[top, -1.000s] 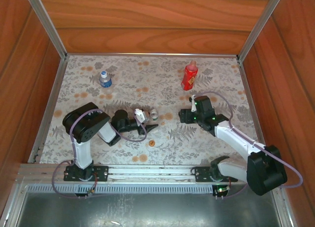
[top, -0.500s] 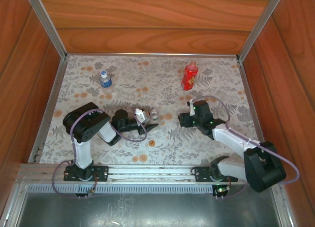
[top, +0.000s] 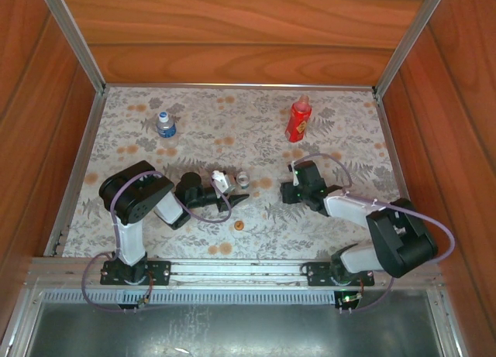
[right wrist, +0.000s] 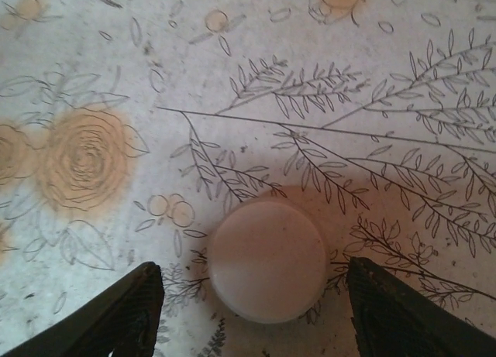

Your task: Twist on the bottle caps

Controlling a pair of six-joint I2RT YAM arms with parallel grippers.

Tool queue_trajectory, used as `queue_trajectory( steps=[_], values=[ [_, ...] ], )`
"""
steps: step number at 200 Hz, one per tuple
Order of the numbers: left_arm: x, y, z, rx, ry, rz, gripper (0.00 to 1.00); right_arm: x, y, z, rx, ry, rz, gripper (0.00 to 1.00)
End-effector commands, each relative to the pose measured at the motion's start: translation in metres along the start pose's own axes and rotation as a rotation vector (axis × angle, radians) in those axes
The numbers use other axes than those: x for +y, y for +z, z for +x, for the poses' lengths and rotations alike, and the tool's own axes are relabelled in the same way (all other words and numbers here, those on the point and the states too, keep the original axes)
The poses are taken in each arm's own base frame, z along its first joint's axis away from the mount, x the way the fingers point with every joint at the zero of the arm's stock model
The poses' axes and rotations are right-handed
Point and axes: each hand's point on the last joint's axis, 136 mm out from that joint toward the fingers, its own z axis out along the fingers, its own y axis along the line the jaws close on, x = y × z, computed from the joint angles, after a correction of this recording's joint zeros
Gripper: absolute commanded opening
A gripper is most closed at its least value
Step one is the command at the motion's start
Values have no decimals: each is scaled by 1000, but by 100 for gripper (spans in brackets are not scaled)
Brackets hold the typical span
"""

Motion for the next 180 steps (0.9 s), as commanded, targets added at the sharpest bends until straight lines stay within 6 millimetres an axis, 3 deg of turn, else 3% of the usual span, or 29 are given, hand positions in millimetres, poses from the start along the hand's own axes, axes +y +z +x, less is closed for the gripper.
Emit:
queue_trajectory(
  steps=[1, 93, 135, 180],
  values=[
    [3, 2, 0, -9, 3, -6, 51, -3, 3, -6, -9, 2, 34, 63],
    [2, 2, 3, -2, -3, -1, 51, -5, 7, -7, 16, 2, 63, 45],
    [1, 2, 3, -3, -3, 0, 51, -1, 2, -9, 18, -16, 56, 44],
    [1, 1, 4, 0, -3, 0, 51, 19, -18, -20, 32, -70, 12, 45]
  ],
)
